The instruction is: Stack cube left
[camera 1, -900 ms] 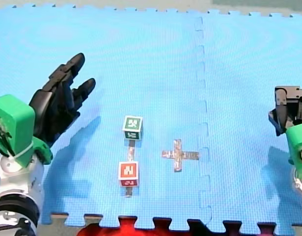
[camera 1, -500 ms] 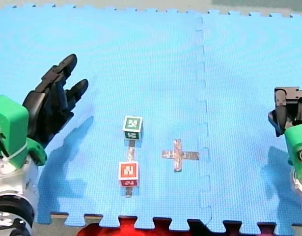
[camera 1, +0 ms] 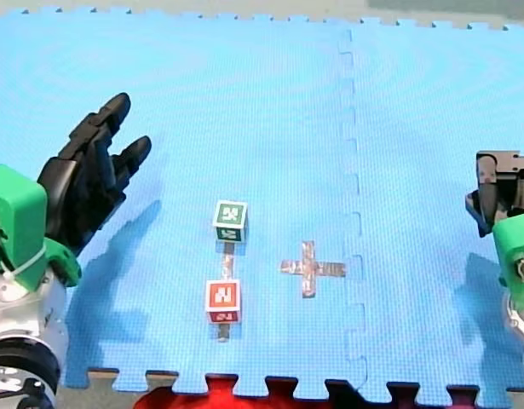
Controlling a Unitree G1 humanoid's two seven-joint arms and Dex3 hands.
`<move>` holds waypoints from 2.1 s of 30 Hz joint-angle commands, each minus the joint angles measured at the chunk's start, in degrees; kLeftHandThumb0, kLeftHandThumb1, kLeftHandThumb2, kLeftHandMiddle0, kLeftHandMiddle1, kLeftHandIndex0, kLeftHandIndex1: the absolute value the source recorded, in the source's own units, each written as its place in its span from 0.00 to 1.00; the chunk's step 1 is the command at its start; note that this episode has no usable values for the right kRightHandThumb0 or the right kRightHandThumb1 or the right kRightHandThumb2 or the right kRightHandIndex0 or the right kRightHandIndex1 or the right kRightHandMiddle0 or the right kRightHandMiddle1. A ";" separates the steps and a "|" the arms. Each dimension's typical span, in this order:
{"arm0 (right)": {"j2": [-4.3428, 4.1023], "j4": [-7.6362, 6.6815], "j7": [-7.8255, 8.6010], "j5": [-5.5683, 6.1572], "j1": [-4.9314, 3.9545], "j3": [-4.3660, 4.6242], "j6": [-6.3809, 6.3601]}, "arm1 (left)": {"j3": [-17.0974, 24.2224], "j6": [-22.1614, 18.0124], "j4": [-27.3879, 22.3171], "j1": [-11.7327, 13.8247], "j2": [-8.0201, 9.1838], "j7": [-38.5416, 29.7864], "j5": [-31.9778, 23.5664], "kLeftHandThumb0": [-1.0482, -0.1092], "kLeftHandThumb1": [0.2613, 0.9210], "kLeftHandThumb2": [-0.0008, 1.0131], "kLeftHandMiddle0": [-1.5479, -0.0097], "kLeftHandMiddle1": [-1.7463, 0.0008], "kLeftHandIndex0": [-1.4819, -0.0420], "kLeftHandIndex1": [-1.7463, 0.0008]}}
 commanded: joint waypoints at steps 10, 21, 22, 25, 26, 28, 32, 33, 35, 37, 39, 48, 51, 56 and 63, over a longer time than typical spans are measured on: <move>0.05 -0.18 -0.04 0.45 0.24 -0.21 0.22 | -0.38 -0.10 -0.30 -0.23 0.22 0.76 0.35 0.00 1.00 0.79 0.79 1.00 0.89 1.00; 0.04 -0.19 -0.36 0.30 0.23 -0.08 0.35 | -5.90 -6.48 -0.58 1.06 1.06 15.67 9.89 0.00 1.00 0.82 0.50 0.05 0.88 1.00; 0.06 -0.20 -0.40 0.28 0.25 -0.07 0.36 | -6.78 -6.99 -0.70 1.20 1.07 18.13 11.47 0.00 1.00 0.82 0.51 0.02 0.87 0.99; 0.08 -0.23 -0.37 0.28 0.25 -0.10 0.44 | -8.35 -7.84 -0.73 1.32 1.21 23.09 14.57 0.00 1.00 0.85 0.50 0.00 0.78 0.96; 0.07 -0.22 -0.37 0.27 0.23 -0.12 0.48 | -8.67 -8.02 -0.62 1.31 1.31 23.98 15.22 0.00 1.00 0.86 0.49 0.00 0.76 0.96; 0.08 -0.20 -0.38 0.24 0.20 -0.15 0.54 | -9.20 -8.40 -0.22 1.19 1.62 25.17 16.30 0.00 1.00 0.87 0.47 0.00 0.74 0.96; 0.17 -0.25 -0.66 0.07 0.22 -0.07 0.65 | -10.98 -10.09 0.46 1.12 2.88 27.19 18.89 0.00 1.00 0.85 0.45 0.00 0.70 0.96; 0.20 -0.28 -0.76 0.02 0.24 -0.03 0.69 | -11.33 -10.56 0.67 1.13 3.27 27.31 19.29 0.00 1.00 0.85 0.45 0.00 0.69 0.95; 0.21 -0.29 -0.86 -0.01 0.26 0.00 0.75 | -11.67 -11.18 1.02 1.12 3.65 27.28 19.52 0.00 1.00 0.84 0.44 0.00 0.67 0.95; 0.23 -0.27 -0.81 0.04 0.27 -0.02 0.81 | -11.79 -11.71 1.22 1.15 3.75 26.93 19.31 0.00 1.00 0.84 0.44 0.00 0.65 0.95; 0.32 -0.26 -0.53 0.29 0.27 -0.15 0.88 | -11.78 -12.37 1.35 1.20 3.80 26.11 18.90 0.00 1.00 0.82 0.44 0.00 0.64 0.95; 0.64 -0.52 -0.99 0.38 0.18 -0.20 1.80 | -7.21 -7.99 2.18 -0.02 2.99 13.47 10.45 0.09 0.65 0.02 0.43 0.00 0.57 0.97; 0.75 -0.54 -1.00 0.46 0.14 -0.23 2.02 | -7.75 -7.48 1.80 0.02 3.75 13.29 11.06 0.06 0.63 0.01 0.42 0.00 0.53 0.97; 0.87 -0.52 -0.83 0.68 0.09 -0.34 2.17 | -9.00 -4.73 1.51 -0.01 5.38 10.14 12.03 0.05 0.62 0.00 0.42 0.00 0.58 0.99; 0.88 -0.43 -0.93 0.69 0.05 -0.29 2.34 | -12.02 -3.32 0.92 -0.44 7.22 10.81 15.68 0.00 0.73 0.03 0.43 0.00 0.70 1.00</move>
